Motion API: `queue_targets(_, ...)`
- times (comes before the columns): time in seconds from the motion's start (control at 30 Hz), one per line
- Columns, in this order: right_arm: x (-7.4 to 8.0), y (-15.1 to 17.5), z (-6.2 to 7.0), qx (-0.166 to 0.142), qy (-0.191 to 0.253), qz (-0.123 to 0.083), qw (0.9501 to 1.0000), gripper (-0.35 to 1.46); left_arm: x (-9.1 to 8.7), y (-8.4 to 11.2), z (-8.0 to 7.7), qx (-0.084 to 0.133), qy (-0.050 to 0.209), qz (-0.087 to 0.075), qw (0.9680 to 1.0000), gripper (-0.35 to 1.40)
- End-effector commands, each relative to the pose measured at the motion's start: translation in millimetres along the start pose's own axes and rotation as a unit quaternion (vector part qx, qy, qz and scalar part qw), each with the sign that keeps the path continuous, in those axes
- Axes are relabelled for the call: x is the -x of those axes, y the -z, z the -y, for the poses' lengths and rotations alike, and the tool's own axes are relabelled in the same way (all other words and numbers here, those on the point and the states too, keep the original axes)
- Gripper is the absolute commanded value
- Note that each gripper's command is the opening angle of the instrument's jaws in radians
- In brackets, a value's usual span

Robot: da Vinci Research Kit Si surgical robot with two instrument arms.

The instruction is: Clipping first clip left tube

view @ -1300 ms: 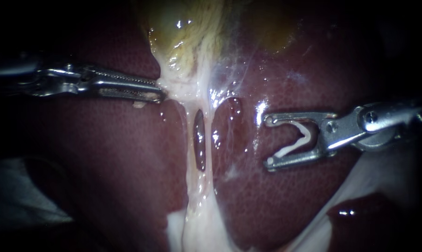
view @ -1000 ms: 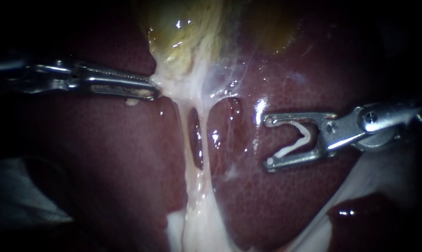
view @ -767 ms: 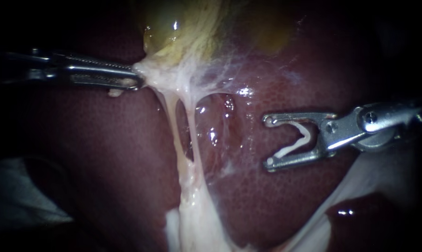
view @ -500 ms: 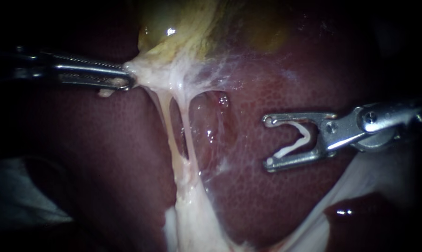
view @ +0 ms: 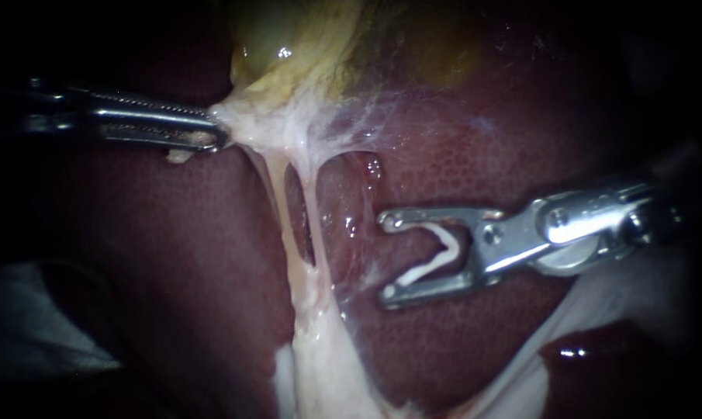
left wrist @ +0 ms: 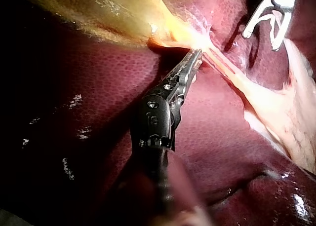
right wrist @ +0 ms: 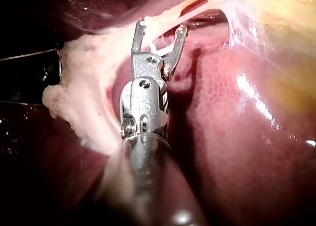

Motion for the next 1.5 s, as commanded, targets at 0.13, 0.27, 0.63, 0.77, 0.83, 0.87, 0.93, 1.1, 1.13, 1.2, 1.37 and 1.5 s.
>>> queue_targets(0.13,0.4,-2.3,0.2,-0.004,-0.012,-0.006,0.9999,0.5,0.0,-0.1,0.0,0.0,0.0,0.0,1.0,-0.35)
queue_targets(0.27,0.8,-4.5,0.1,-0.009,-0.024,-0.012,0.9996,0.5,0.1,-0.2,0.0,-0.001,0.0,0.0,1.0,-0.35)
queue_targets(0.63,2.5,-7.1,-1.1,-0.015,-0.041,-0.018,0.9989,0.5,0.1,-0.2,0.0,-0.001,0.0,0.0,1.0,-0.35)
queue_targets(0.77,3.5,-7.7,-1.5,-0.017,-0.045,-0.018,0.9987,0.5,0.1,-0.2,0.0,-0.001,0.0,0.0,1.0,-0.35)
queue_targets(0.83,3.9,-7.9,-1.7,-0.018,-0.044,-0.018,0.9987,0.5,0.1,-0.3,-0.1,-0.001,0.0,0.0,1.0,-0.35)
queue_targets(0.87,4.1,-8.0,-1.8,-0.019,-0.046,-0.018,0.9986,0.5,0.1,-0.3,-0.1,-0.001,0.0,0.0,1.0,-0.35)
queue_targets(0.93,4.4,-8.1,-2.0,-0.021,-0.045,-0.018,0.9986,0.5,0.1,-0.3,-0.1,-0.001,0.0,0.0,1.0,-0.35)
queue_targets(1.1,4.8,-8.7,-2.4,-0.029,-0.047,-0.019,0.9983,0.5,0.1,-0.3,-0.1,-0.001,0.0,0.0,1.0,-0.35)
queue_targets(1.13,4.8,-8.9,-2.4,-0.031,-0.046,-0.021,0.9982,0.5,0.1,-0.3,-0.1,-0.001,0.0,0.0,1.0,-0.35)
queue_targets(1.2,4.8,-9.6,-2.5,-0.036,-0.045,-0.025,0.998,0.5,0.1,-0.3,-0.1,-0.002,0.0,0.0,1.0,-0.35)
queue_targets(1.37,4.8,-11.4,-2.7,-0.05,-0.043,-0.031,0.9973,0.49,0.1,-0.3,-0.1,-0.002,0.0,0.0,1.0,-0.35)
queue_targets(1.5,4.6,-12.4,-2.7,-0.061,-0.044,-0.041,0.9963,0.49,0.1,-0.3,-0.1,-0.002,0.0,0.0,1.0,-0.35)
